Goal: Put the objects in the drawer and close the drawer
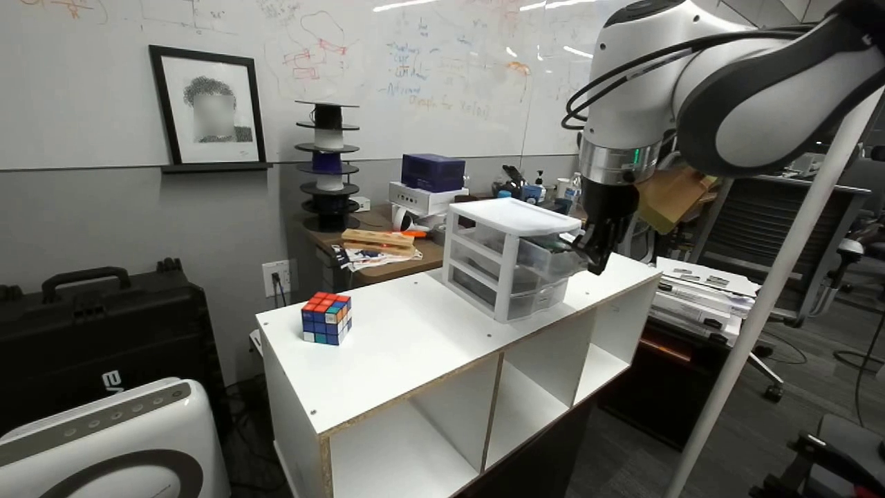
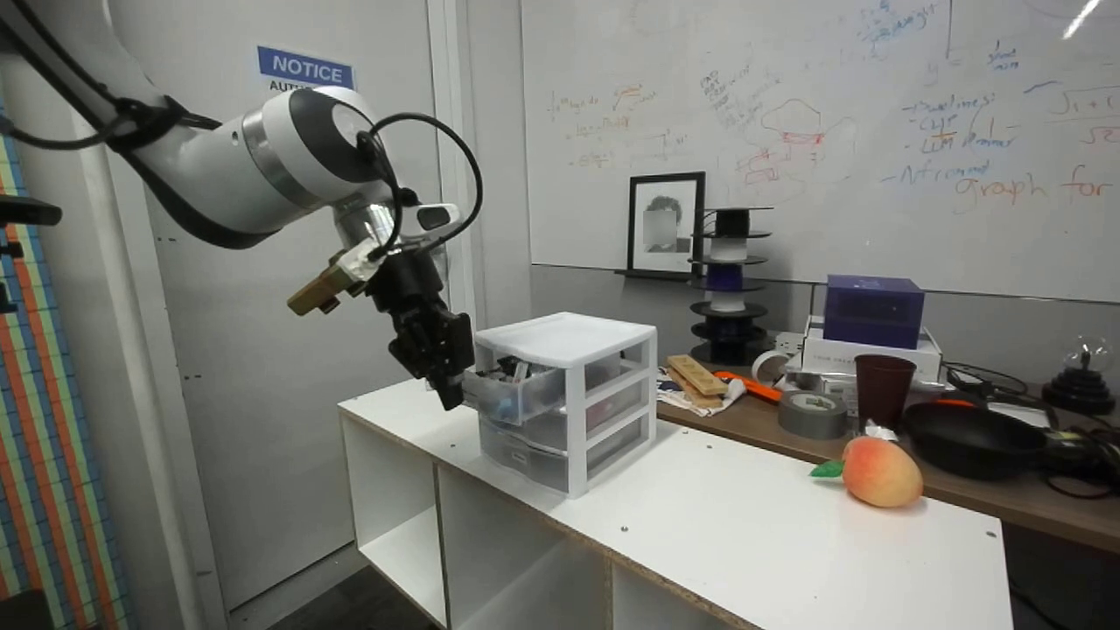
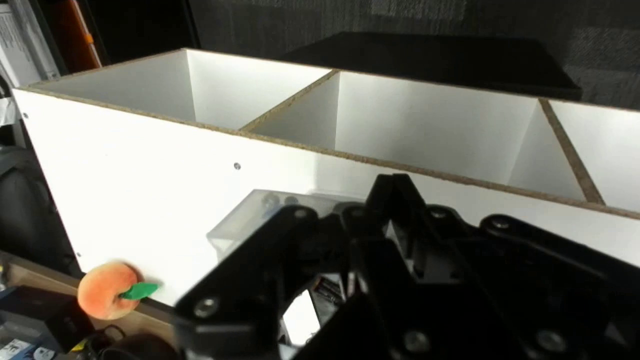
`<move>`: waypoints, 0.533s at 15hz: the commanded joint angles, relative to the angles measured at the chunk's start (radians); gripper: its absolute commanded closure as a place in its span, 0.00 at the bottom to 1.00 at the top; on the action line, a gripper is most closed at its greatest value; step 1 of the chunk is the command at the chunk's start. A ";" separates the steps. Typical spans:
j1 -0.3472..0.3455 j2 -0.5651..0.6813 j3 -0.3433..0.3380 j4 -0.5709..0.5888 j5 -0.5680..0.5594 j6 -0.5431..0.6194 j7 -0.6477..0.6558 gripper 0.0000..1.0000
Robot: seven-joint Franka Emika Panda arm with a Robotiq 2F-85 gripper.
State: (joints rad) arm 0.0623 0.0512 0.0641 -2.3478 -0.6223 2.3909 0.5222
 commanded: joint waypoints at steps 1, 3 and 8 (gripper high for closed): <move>0.008 0.083 -0.023 0.098 -0.097 0.039 0.088 0.95; 0.012 0.122 -0.037 0.142 -0.129 0.033 0.119 0.95; 0.025 0.188 -0.063 0.233 -0.176 0.036 0.173 0.95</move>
State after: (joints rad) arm 0.0677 0.1833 0.0319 -2.2023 -0.7461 2.4078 0.6448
